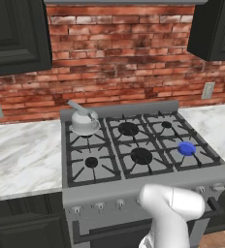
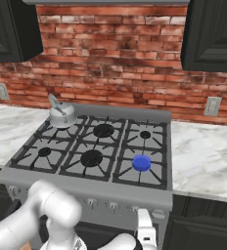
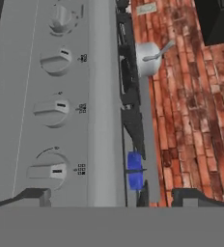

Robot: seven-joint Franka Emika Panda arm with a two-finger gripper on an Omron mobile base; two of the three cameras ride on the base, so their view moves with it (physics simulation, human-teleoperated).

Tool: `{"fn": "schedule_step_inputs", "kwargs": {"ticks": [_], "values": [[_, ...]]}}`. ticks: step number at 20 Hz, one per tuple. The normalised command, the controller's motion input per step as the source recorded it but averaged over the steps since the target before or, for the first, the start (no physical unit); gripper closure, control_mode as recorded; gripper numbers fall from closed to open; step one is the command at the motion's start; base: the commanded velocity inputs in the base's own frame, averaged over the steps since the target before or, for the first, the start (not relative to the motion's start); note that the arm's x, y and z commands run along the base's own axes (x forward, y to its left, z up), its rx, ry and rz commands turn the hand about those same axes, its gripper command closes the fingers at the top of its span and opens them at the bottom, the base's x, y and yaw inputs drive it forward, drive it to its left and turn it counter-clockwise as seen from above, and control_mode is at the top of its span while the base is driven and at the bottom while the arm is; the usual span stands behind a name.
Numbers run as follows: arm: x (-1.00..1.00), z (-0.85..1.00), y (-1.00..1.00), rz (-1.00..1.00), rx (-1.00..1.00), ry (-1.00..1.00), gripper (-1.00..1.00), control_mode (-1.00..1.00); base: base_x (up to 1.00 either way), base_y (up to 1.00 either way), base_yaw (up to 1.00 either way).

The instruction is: Turn off the front right burner of the stove.

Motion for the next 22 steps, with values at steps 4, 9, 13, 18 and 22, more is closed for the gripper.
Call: {"fn": "schedule_step_inputs", "kwargs": {"ticks": [4, 9, 13, 18, 22], "values": [[0.13, -0.33, -0.28, 0.0, 0.0, 0.0, -1.0, -1.0, 0.0, 0.0, 0.0], [0.2, -0.24, -0.03, 0.0, 0.02, 0.0, -1.0, -1.0, 0.0, 0.0, 0.0], [0.27, -0.2, 0.0, -0.01, 0.04, 0.0, -1.0, -1.0, 0.0, 0.0, 0.0], [0.33, -0.18, -0.03, -0.03, 0.03, 0.0, -1.0, -1.0, 0.0, 0.0, 0.0], [0.33, -0.2, -0.13, -0.07, 0.0, 0.0, -1.0, -1.0, 0.0, 0.0, 0.0]]}}
